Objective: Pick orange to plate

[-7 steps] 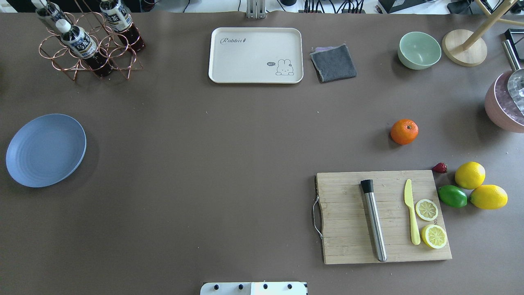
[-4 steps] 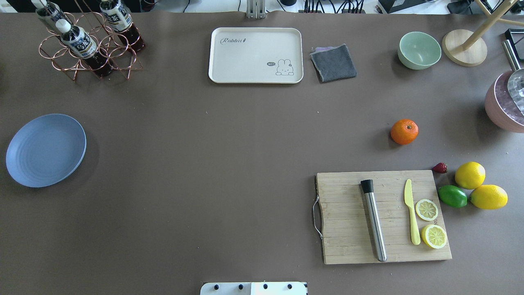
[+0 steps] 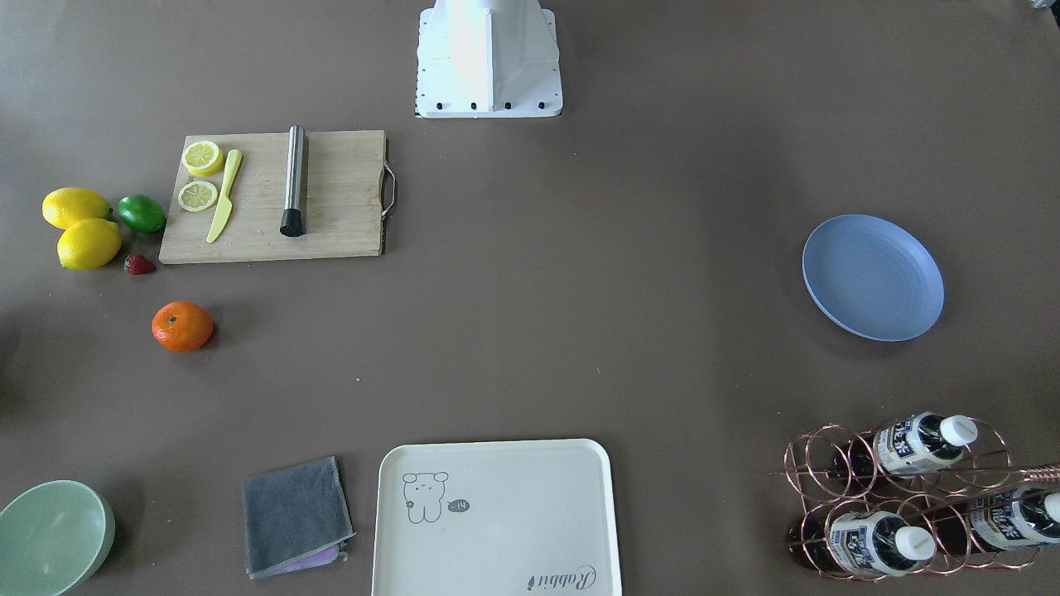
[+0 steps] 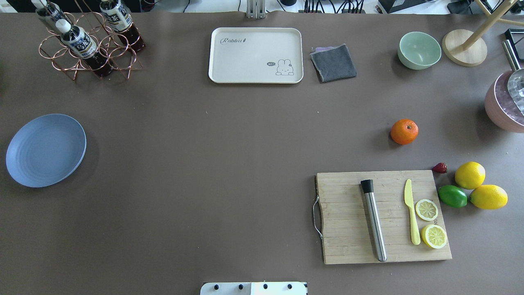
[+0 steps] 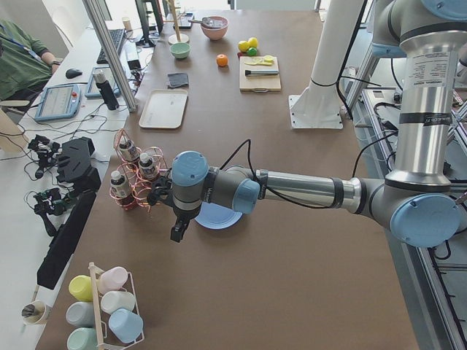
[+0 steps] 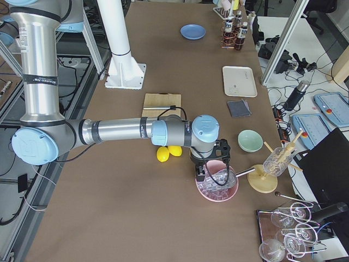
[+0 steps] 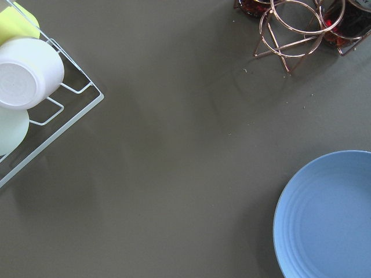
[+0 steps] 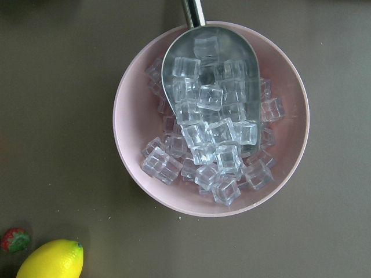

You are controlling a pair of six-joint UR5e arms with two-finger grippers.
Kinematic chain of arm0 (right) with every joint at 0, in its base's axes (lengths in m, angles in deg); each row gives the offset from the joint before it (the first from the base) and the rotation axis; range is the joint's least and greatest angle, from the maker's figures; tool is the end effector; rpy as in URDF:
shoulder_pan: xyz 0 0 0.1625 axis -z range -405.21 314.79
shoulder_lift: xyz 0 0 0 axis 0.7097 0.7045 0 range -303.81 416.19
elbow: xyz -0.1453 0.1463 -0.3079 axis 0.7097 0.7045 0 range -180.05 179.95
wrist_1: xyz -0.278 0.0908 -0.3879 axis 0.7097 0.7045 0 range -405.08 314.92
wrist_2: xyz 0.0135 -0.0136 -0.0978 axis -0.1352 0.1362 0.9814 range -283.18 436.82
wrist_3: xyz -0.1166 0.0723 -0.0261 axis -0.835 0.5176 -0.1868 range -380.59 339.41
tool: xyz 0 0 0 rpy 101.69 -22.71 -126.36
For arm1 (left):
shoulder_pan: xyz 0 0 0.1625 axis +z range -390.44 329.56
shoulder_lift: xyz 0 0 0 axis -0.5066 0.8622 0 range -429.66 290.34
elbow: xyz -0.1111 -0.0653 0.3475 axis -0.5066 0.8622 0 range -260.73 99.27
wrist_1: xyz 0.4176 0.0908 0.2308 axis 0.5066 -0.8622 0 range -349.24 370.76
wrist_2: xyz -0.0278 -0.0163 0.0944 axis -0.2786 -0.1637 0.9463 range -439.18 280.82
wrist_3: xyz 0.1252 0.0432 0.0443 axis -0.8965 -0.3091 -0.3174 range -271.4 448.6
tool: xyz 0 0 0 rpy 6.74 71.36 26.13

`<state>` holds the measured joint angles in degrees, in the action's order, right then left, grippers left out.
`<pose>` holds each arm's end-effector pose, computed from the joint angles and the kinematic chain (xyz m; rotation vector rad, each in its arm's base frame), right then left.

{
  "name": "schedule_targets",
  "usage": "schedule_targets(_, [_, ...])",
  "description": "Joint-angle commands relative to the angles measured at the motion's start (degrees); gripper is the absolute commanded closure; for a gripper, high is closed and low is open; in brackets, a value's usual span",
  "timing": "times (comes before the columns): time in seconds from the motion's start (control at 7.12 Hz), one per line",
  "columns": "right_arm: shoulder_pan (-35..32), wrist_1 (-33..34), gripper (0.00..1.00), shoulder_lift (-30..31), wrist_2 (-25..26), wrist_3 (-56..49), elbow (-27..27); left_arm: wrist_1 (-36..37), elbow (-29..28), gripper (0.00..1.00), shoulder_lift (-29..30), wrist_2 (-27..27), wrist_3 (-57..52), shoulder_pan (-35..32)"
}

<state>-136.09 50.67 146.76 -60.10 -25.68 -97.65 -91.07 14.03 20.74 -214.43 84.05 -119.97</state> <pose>0.0400 -0.5612 0.5690 0.0638 -0.8170 -0.0785 -0.0293 -0.5921 0.5561 0.3090 0.7742 0.1995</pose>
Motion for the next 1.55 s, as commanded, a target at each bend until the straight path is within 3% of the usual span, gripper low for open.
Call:
schedule_targets(0.0, [0.0,-0.2,0.0,0.5,0.3,-0.4,0.2,-0.6,0.4,0.02,-0.7,0.0,0.0,-0.1])
schedule_targets(0.84, [0.4,-0.6,0.0,0.4,-0.1,0.0,0.4,-2.0,0.3,0.02,-2.6,-0.1,0.3,0.1])
schedule_targets(0.98, [0.4,-0.6,0.0,0.5,-0.2,0.0,0.5,-3.7,0.3,0.02,-2.6,-0.2,5.5,1.5])
schedule_targets(1.12, [0.8,-0.6,0.0,0.4,-0.1,0.1,0.5,-9.8,-1.9,0.02,-2.6,-0.2,11.5,4.3])
schedule_targets(1.4, [1.0,-0.6,0.0,-0.1,-0.1,0.2,0.5,-30.8,-12.8,0.02,-2.0,0.1,26.4,11.5])
